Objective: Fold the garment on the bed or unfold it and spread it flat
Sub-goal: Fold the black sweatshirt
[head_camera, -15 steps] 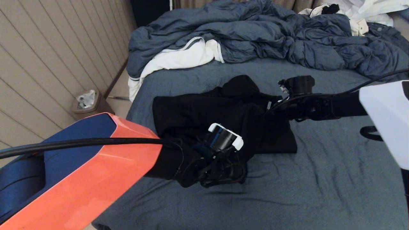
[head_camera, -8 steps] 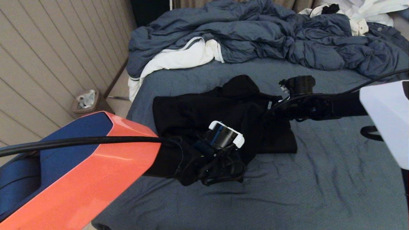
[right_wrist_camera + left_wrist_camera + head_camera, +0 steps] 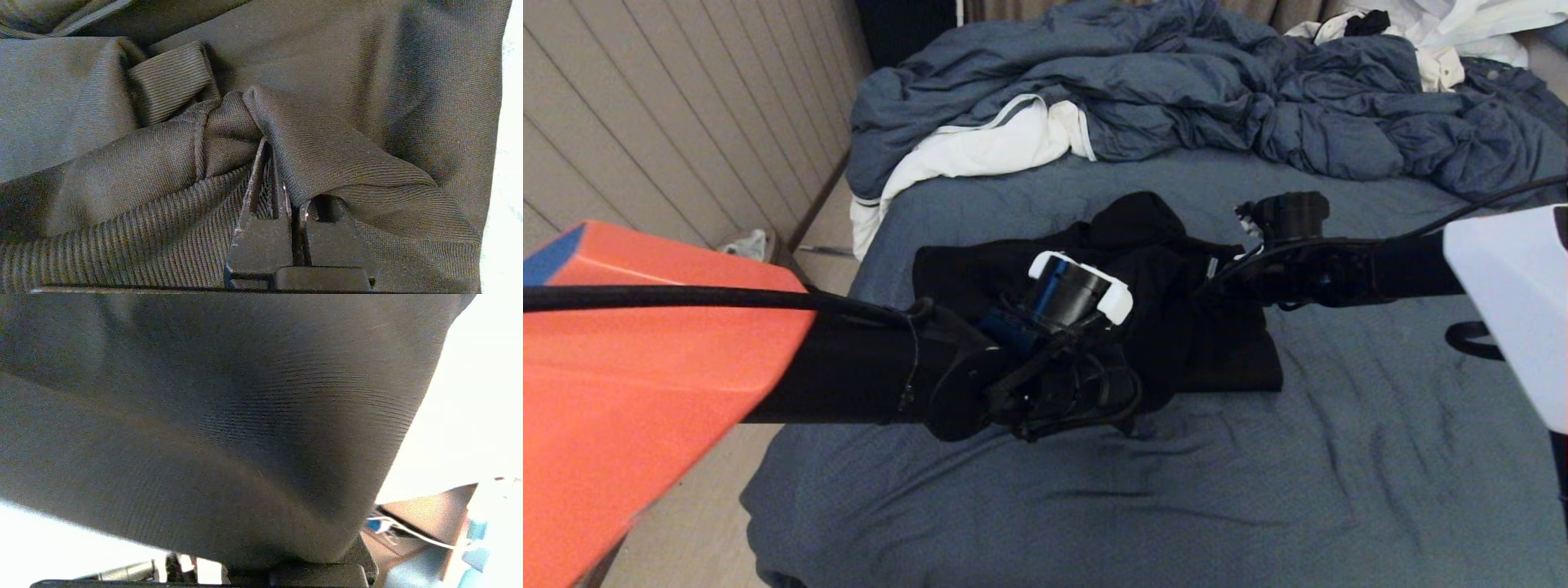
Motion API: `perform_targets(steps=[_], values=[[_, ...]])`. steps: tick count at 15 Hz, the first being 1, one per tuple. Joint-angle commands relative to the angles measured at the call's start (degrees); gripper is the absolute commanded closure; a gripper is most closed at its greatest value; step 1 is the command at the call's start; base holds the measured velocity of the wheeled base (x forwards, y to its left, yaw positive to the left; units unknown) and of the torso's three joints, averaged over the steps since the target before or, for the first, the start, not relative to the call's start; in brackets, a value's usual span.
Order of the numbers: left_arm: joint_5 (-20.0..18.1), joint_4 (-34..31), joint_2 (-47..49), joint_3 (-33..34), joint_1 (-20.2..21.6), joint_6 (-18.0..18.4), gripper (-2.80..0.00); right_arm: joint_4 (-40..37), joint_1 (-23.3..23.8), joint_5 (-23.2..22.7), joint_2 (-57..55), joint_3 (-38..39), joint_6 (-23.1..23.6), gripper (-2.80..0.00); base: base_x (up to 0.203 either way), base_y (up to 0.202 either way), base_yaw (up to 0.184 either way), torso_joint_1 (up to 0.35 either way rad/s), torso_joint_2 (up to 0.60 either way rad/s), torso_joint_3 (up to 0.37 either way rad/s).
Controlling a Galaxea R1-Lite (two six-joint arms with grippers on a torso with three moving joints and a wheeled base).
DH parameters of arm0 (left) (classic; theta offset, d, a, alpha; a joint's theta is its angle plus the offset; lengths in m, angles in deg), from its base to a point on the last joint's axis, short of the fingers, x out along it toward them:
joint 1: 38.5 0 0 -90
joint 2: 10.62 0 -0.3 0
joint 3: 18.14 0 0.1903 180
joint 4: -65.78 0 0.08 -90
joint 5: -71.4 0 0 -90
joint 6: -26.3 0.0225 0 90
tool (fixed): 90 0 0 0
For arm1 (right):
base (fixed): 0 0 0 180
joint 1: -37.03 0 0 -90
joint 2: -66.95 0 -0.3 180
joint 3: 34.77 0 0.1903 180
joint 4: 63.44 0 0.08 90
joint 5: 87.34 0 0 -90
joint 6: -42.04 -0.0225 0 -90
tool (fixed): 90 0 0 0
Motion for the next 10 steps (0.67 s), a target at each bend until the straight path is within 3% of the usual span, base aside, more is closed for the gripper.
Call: perform_targets(steps=[1, 10], values=[[0.01, -1.16, -5.58, -0.23, 0.04, -0.28, 0.00, 0.04, -0.09, 0.02, 0.20, 0.04, -0.11, 0.00, 0.000, 0.000, 0.000, 0.000, 0.00, 0.000], [-0.43, -6.10, -14.29, 0.13, 3.97, -0.30, 0.00, 0.04, -0.02, 0.02, 1.99, 0.73, -0.11, 0.00, 0.000, 0.000, 0.000, 0.000, 0.00, 0.000]])
